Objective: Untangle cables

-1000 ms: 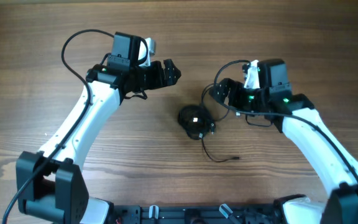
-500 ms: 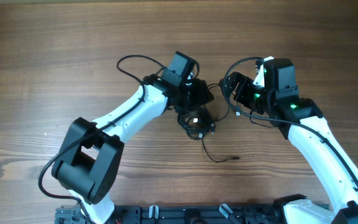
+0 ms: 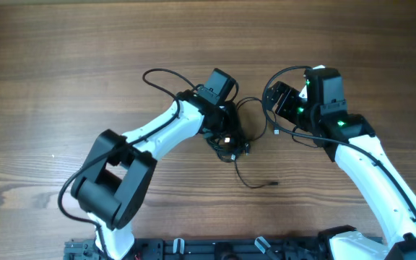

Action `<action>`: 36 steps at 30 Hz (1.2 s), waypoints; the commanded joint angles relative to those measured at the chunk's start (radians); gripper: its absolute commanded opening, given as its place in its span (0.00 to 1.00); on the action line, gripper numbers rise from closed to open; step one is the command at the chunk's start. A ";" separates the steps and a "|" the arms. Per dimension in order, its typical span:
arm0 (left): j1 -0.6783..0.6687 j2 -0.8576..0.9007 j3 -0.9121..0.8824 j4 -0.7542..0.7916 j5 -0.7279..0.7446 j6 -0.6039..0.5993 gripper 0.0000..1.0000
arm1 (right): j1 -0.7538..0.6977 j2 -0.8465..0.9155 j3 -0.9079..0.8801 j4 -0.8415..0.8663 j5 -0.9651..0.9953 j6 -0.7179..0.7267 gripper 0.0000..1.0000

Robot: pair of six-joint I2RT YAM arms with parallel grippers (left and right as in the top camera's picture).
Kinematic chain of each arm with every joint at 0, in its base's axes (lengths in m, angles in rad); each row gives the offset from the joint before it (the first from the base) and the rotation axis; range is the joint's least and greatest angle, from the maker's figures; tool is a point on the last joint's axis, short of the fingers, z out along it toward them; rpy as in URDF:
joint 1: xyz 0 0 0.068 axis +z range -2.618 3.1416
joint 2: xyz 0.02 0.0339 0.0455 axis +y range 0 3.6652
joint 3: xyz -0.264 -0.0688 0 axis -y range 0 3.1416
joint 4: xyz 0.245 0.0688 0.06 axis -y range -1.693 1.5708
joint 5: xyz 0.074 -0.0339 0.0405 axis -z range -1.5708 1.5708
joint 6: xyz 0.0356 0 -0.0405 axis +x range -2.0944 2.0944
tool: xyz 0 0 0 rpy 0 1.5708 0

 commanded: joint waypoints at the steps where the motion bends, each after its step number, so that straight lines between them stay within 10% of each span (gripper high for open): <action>1: 0.005 0.054 0.014 0.022 -0.050 -0.046 0.55 | 0.002 -0.011 0.007 -0.005 0.036 0.000 1.00; 7: 0.020 0.059 0.014 0.070 -0.186 -0.323 0.40 | 0.002 0.002 0.007 -0.032 0.035 -0.052 1.00; 13: 0.010 0.103 0.014 0.051 -0.193 -0.525 0.80 | 0.002 0.044 0.007 -0.062 0.035 -0.052 1.00; 16: 0.006 0.133 0.014 0.054 -0.188 -0.593 0.49 | 0.002 0.054 0.007 -0.077 0.032 -0.052 1.00; 17: 0.007 0.137 0.014 0.058 -0.190 -0.592 0.23 | 0.002 0.054 0.007 -0.080 0.032 -0.051 1.00; 19: 0.007 0.137 0.014 0.069 -0.213 -0.584 0.04 | 0.002 0.054 0.007 -0.083 0.032 -0.052 1.00; 27: 0.093 -0.060 0.018 0.206 -0.201 -0.155 0.04 | 0.002 0.054 0.007 -0.113 0.028 -0.052 1.00; 36: 0.161 -0.270 0.018 0.221 -0.095 -0.114 0.04 | 0.002 0.054 0.007 0.018 -0.216 -0.127 1.00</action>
